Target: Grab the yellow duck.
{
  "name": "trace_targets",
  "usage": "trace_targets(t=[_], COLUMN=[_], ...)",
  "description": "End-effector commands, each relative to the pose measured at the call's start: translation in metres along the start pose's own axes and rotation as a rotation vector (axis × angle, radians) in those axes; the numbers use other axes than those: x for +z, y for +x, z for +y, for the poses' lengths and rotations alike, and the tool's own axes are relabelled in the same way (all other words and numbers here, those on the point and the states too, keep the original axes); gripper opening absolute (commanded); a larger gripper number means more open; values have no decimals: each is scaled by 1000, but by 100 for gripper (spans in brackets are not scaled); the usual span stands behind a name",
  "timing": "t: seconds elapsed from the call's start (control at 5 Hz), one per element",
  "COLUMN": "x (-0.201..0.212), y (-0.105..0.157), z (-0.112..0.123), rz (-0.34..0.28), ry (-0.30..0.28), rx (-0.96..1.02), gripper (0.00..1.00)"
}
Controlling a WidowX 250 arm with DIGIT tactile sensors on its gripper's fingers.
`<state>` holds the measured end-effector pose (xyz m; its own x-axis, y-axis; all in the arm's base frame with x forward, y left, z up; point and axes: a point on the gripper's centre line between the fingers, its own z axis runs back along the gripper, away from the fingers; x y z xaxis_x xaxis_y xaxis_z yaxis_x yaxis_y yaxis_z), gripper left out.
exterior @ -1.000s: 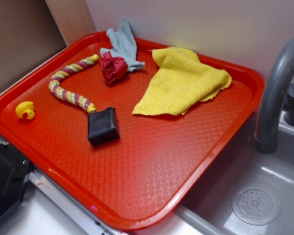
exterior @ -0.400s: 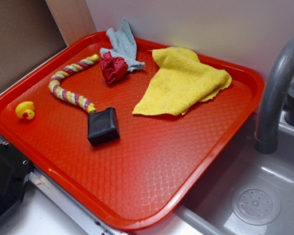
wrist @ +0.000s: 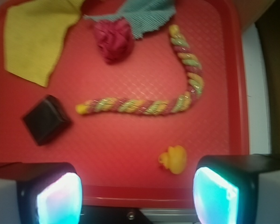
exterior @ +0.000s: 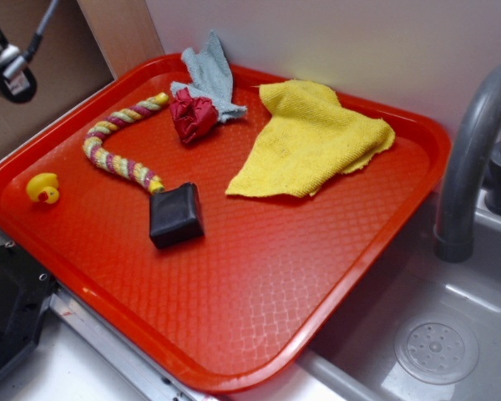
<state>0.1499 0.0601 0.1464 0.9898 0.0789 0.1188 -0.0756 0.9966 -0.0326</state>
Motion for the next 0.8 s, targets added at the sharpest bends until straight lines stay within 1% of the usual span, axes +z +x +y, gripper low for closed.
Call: trace_targets(t=[0.0, 0.2, 0.4, 0.6], x=[-21, -35, -54, -74], y=[3, 3, 0, -11], z=[10, 12, 16, 21], rz=[24, 52, 88, 132], ry=[16, 47, 59, 116], rx=[-25, -21, -40, -58], gripper=[100, 100, 100, 100])
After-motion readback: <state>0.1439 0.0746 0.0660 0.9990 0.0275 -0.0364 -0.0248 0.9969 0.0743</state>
